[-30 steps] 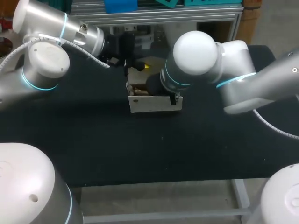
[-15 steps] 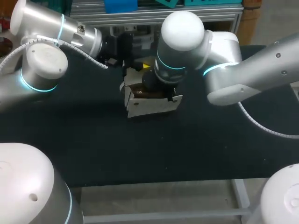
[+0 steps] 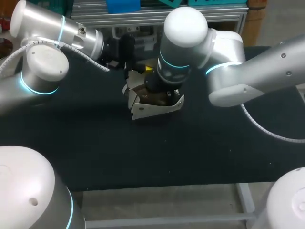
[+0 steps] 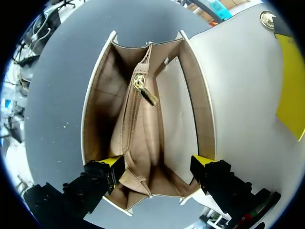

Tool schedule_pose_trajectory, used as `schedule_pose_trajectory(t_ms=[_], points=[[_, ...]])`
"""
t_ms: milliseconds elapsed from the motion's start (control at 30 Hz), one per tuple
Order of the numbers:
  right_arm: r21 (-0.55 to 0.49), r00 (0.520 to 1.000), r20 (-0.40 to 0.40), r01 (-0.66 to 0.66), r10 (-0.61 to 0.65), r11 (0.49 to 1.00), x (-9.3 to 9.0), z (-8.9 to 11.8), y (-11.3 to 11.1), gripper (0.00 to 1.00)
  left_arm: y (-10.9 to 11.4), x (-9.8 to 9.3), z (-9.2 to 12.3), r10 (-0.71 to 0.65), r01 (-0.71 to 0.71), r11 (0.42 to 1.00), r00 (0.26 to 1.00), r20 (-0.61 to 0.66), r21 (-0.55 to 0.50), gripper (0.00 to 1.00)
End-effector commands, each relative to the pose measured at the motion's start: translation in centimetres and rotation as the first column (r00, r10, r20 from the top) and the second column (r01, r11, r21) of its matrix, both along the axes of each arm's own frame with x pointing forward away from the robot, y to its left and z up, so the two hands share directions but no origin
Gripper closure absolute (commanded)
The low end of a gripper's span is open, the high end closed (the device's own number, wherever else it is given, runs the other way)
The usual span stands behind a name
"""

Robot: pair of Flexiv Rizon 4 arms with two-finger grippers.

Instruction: Pick up the bag, open it, inspect its contents, close it, and place it on the opposite side

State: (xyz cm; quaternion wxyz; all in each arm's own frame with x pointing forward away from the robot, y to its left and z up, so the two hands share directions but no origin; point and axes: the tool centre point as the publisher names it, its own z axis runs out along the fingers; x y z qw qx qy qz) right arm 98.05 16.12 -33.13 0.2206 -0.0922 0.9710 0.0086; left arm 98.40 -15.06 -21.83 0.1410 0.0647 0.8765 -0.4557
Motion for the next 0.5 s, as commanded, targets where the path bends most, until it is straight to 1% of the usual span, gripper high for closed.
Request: schedule_pose_trajectory(t_ms=[33,500], points=[[-0.007,1.000,-0.006,0.002,-0.002,1.000,0.70,-0.55,0.21,0.00,-0.07,-0.54,0.34,-0.004,0.004,1.000,1.000,0.001,-0.002,1.00],[-0.006,1.000,-0.004,0.004,-0.004,1.000,0.63,-0.56,0.16,0.00,-0.26,-0.60,0.21,-0.010,0.009,1.000,1.000,0.002,0.005,1.00]])
